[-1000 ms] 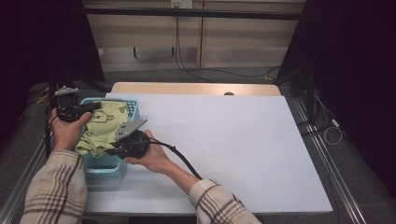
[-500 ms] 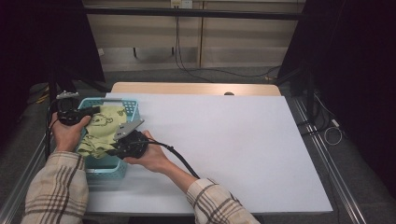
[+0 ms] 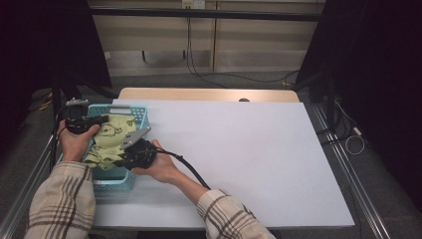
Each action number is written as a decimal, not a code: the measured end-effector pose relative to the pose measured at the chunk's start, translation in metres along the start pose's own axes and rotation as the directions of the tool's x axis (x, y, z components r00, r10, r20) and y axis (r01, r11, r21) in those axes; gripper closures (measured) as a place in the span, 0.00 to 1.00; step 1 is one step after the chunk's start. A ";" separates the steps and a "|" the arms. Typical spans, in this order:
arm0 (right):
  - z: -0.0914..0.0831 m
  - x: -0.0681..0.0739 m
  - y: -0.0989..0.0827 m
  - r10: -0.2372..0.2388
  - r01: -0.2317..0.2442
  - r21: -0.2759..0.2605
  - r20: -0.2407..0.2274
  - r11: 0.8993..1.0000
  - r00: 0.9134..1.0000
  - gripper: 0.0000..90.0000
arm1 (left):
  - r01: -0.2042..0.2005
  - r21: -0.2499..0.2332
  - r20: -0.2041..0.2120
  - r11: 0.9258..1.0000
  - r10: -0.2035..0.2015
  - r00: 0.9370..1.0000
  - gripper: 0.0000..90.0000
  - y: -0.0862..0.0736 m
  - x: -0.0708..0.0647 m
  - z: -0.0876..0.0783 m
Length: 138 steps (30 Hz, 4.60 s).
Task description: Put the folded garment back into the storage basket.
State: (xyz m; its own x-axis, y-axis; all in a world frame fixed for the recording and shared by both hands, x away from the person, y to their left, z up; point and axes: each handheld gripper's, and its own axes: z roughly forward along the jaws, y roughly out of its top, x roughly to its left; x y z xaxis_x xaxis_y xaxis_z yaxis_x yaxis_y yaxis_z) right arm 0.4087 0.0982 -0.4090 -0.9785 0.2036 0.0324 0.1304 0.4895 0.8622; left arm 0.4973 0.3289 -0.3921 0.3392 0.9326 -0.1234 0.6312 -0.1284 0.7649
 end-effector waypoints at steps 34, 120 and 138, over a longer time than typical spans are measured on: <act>0.000 -0.004 0.001 0.047 -0.047 0.004 -0.023 0.999 0.999 0.66 | -0.013 -0.007 -0.033 1.000 0.013 0.999 0.73 0.002 -0.002 0.006; -0.139 -0.003 -0.056 0.217 -0.111 -0.253 0.442 0.961 0.870 0.04 | -0.143 -0.330 -0.018 0.933 0.146 0.989 0.04 -0.061 -0.096 -0.108; -0.192 0.015 -0.087 0.254 -0.113 -0.286 0.524 0.952 0.813 0.04 | -0.133 -0.359 0.001 0.924 0.142 0.990 0.04 -0.089 -0.116 -0.123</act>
State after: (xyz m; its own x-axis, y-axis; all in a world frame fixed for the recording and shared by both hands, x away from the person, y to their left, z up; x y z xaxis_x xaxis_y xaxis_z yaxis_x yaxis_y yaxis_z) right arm 0.3516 -0.1045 -0.3867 -0.6786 0.7343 -0.0194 0.1896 0.2006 0.9611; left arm 0.3158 0.2732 -0.3682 0.4260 0.9046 -0.0138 0.2878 -0.1211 0.9500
